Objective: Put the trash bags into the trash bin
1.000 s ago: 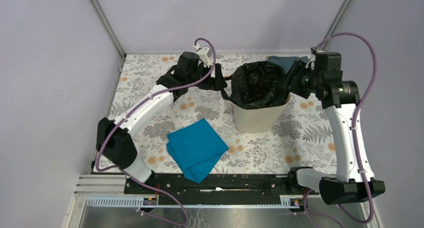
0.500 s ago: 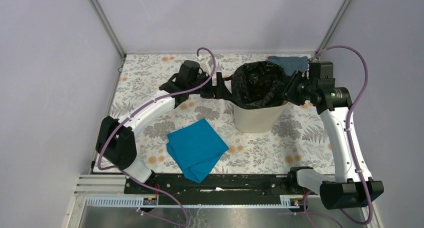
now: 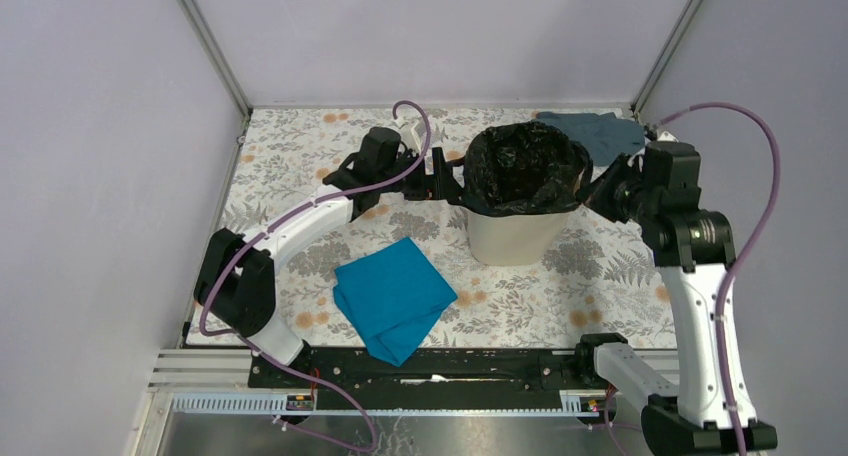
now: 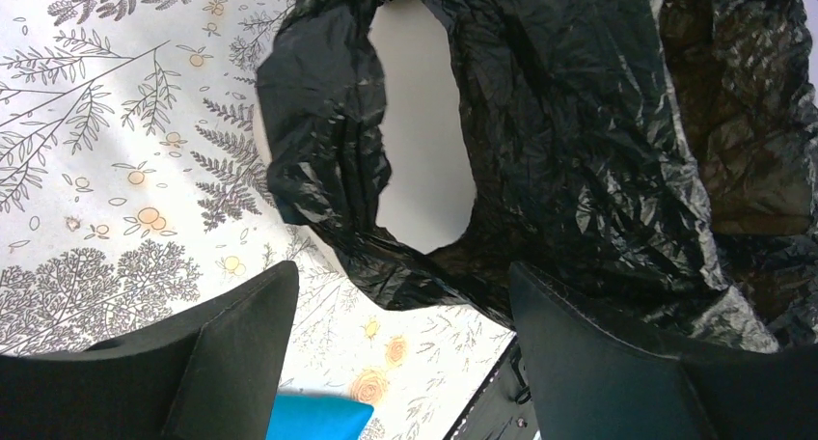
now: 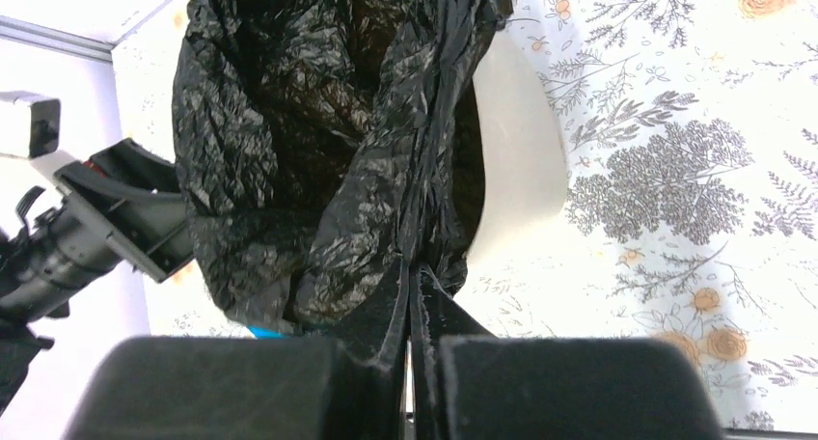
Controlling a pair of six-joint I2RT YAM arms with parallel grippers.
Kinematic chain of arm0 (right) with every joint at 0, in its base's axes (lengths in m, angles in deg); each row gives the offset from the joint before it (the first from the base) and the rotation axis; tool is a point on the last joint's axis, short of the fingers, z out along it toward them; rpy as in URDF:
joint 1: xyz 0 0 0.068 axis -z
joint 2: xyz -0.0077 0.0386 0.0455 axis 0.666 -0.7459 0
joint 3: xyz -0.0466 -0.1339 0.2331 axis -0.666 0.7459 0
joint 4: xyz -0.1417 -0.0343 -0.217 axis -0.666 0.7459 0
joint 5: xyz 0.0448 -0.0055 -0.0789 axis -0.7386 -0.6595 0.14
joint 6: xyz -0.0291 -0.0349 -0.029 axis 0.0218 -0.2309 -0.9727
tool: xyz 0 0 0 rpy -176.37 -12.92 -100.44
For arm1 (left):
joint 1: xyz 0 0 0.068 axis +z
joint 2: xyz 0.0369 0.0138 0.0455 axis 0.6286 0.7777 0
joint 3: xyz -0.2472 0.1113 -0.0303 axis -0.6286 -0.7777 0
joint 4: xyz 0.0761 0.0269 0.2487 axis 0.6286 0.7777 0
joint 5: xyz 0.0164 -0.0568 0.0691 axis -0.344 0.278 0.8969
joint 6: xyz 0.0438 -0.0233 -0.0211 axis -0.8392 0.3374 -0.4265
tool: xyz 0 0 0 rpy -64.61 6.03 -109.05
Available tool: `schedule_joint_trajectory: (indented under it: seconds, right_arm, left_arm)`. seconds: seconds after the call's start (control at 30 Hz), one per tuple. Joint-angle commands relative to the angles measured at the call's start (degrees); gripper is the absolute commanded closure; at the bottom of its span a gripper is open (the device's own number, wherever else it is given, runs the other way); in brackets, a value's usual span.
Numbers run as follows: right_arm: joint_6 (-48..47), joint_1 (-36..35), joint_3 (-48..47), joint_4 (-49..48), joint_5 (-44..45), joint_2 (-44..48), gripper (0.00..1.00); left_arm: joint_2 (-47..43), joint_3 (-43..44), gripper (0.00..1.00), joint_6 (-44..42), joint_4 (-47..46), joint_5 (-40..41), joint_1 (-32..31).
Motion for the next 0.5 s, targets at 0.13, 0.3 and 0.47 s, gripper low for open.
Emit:
schedule_joint_trajectory:
  seconds: [0.13, 0.3, 0.47]
  right_arm:
    - [0.7, 0.1, 6.6, 3.5, 4.1, 9.1, 1.00]
    - [1.8, 0.1, 14.6, 0.4, 3.6, 12.3, 1.00]
    - [-0.3, 0.1, 21.5, -5.0, 6.4, 12.5, 1.00]
  left_arm:
    - [1.2, -0.2, 0.17, 1.1, -4.6, -0.5, 0.2]
    - [1.7, 0.2, 0.20, 0.8, -4.4, -0.5, 0.1]
    - [3.9, 0.7, 0.30, 1.0, -4.9, -1.0, -0.2]
